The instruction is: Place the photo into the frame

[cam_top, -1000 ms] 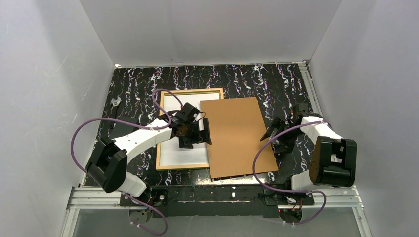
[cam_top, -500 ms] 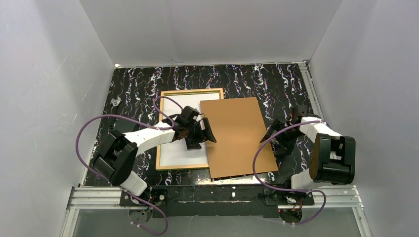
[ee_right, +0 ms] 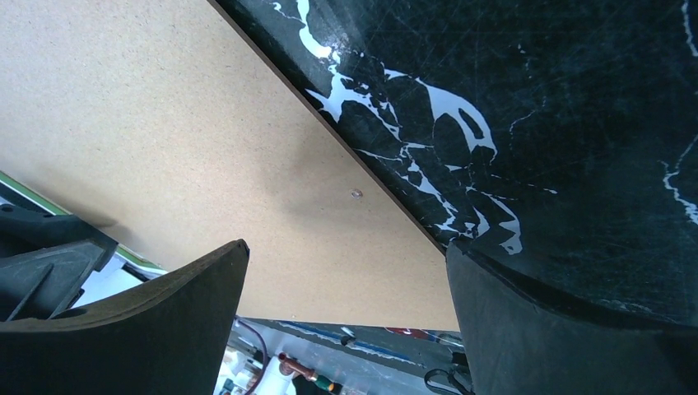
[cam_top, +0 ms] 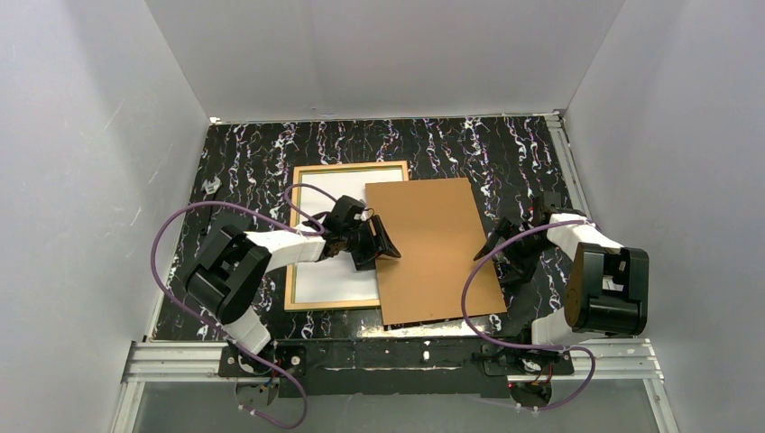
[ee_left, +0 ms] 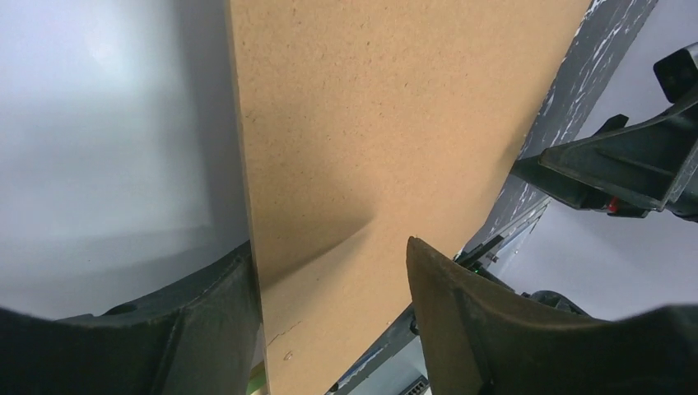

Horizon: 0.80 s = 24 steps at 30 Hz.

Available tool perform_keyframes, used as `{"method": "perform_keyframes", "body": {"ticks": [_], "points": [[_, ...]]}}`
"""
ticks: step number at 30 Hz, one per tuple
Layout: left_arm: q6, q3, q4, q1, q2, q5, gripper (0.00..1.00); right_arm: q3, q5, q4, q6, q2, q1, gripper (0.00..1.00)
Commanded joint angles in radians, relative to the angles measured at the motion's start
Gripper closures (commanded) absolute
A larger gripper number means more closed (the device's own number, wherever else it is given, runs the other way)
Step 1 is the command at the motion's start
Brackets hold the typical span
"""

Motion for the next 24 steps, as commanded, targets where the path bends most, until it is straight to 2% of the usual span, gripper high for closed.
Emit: {"method": "perform_keyframes", "body": {"ticks": [1, 8, 12, 18, 24], "points": [[-0.003, -0.023, -0.003, 0.003, -0.06, 0.047, 0.41, -0.024, -0.039, 0.031, -0.007, 0.018, 0.005, 0.02], [0.048, -0.007, -0.093, 0.003, -0.22, 0.014, 0.45, -0.025, -0.076, 0.033, -0.013, 0.011, 0.006, 0.02], [0.05, 0.024, -0.106, 0.003, -0.24, 0.035, 0.47, -0.018, -0.098, 0.032, -0.009, 0.005, 0.009, 0.02], [0.056, 0.047, -0.169, 0.002, -0.237, 0.034, 0.73, -0.002, -0.108, 0.008, -0.005, -0.022, 0.014, 0.02], [0.09, 0.115, -0.295, 0.001, -0.27, 0.025, 0.96, 0.049, -0.109, -0.065, -0.012, -0.136, 0.016, 0.02]]}}
